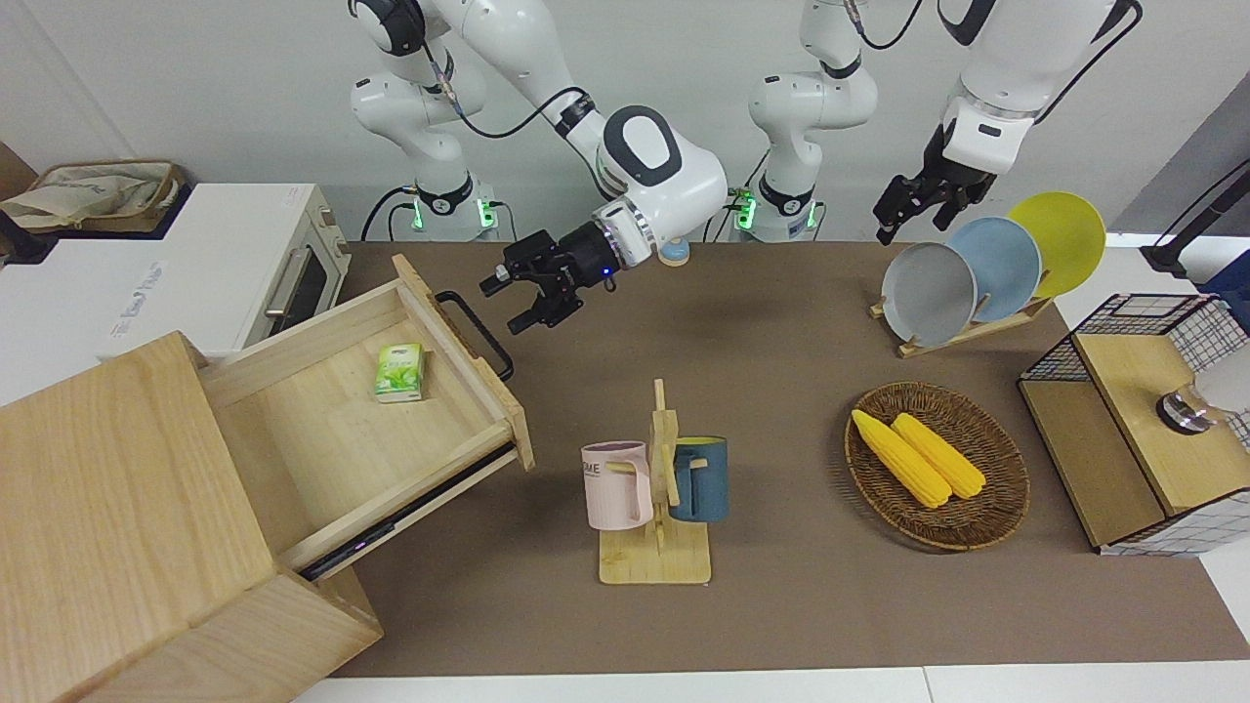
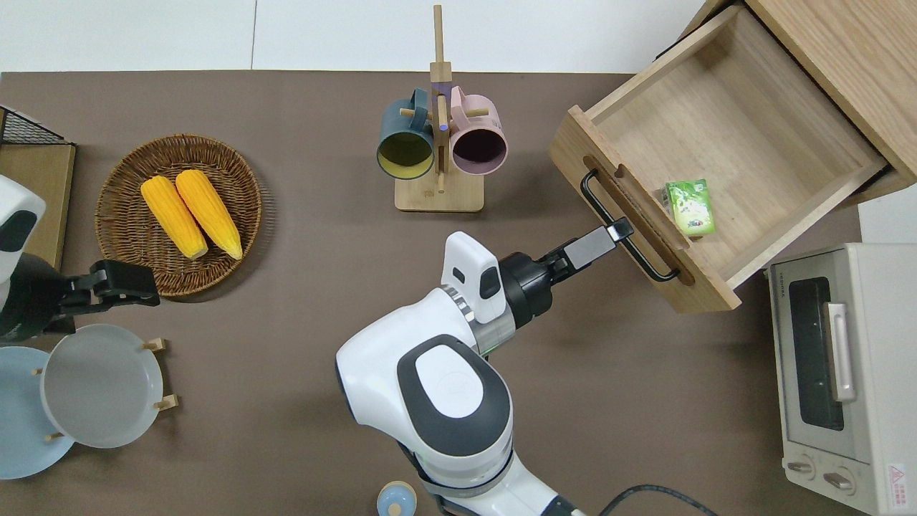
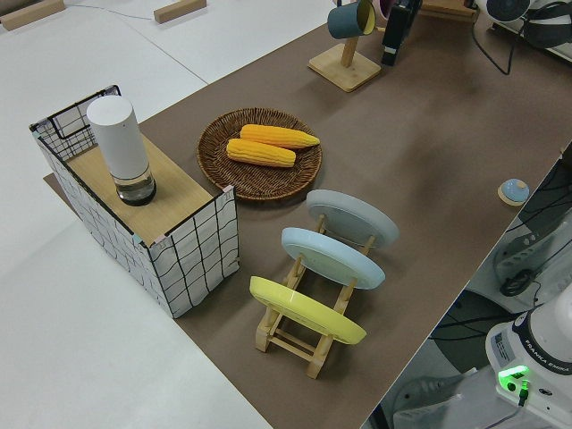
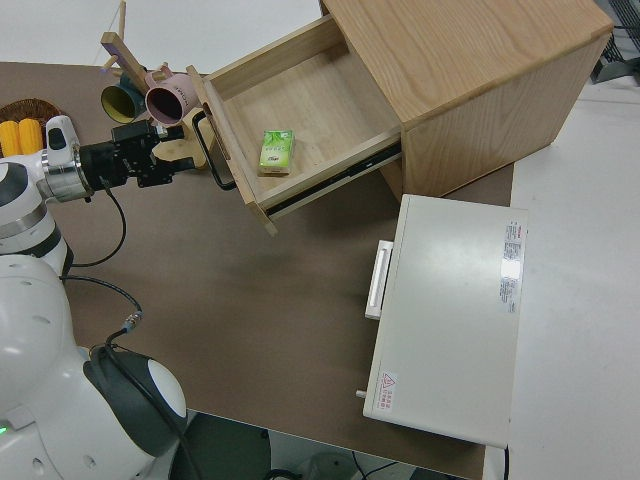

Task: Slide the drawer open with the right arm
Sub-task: 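Release the handle and back the right gripper away from the drawer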

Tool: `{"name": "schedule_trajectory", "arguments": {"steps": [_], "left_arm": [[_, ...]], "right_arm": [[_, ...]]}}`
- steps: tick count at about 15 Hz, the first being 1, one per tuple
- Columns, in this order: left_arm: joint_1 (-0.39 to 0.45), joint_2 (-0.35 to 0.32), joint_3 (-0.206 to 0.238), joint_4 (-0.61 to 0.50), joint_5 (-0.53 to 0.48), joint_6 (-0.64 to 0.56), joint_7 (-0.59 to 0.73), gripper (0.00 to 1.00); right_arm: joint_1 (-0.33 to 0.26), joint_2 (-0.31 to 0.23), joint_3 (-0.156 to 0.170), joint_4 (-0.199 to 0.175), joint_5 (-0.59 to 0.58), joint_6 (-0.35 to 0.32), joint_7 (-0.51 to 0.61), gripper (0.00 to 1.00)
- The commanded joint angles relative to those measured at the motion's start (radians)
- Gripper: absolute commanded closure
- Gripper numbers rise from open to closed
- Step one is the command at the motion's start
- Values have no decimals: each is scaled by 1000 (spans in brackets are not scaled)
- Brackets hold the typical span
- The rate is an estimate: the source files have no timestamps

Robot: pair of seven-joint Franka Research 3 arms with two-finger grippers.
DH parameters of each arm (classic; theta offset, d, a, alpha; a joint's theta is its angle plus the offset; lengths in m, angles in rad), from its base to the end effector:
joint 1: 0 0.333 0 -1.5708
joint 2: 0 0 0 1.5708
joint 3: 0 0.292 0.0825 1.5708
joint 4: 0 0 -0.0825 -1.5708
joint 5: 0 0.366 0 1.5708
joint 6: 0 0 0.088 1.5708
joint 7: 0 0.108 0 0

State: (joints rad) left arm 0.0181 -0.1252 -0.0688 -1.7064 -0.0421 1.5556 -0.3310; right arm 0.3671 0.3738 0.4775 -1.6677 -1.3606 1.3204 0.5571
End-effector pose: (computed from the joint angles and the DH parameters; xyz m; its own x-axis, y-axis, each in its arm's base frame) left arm 0.4965 -0.0318 0.6014 0.9603 0.2766 -0.0354 0.2775 -0.9604 0.0233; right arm 0.5031 0.3271 0.4323 0.8847 0.4650 0.0311 0.0839 -0.2245 0.9708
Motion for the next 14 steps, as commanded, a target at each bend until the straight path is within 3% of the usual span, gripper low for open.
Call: {"name": "schedule_trajectory", "arguments": {"steps": [1,2,5,8,11,14], "left_arm": [[-1,-8,4,4,-1,-15,9,7],[-1,-8,4,4,-1,-15,9,7],[-1,-8,4,4,-1,-15,10,7],[-1,-8,4,4,-1,-15,10,7],[-1,-8,4,4,-1,-15,9,7],[-1,-8,4,4,-1,-15,9,7]], "right_arm": [[81,-26,-48,-6,67,-24,26,9],[104,-32,-66,-6,81,-24,24,7],[115,-49,-71,-4,135,-17,27,7],[110,-113,-95,-4,254,61,52,9],[57,-231,-131,-4,456,175,26,9],[-51,-317,-128,-4,636,226,17,9]]}}
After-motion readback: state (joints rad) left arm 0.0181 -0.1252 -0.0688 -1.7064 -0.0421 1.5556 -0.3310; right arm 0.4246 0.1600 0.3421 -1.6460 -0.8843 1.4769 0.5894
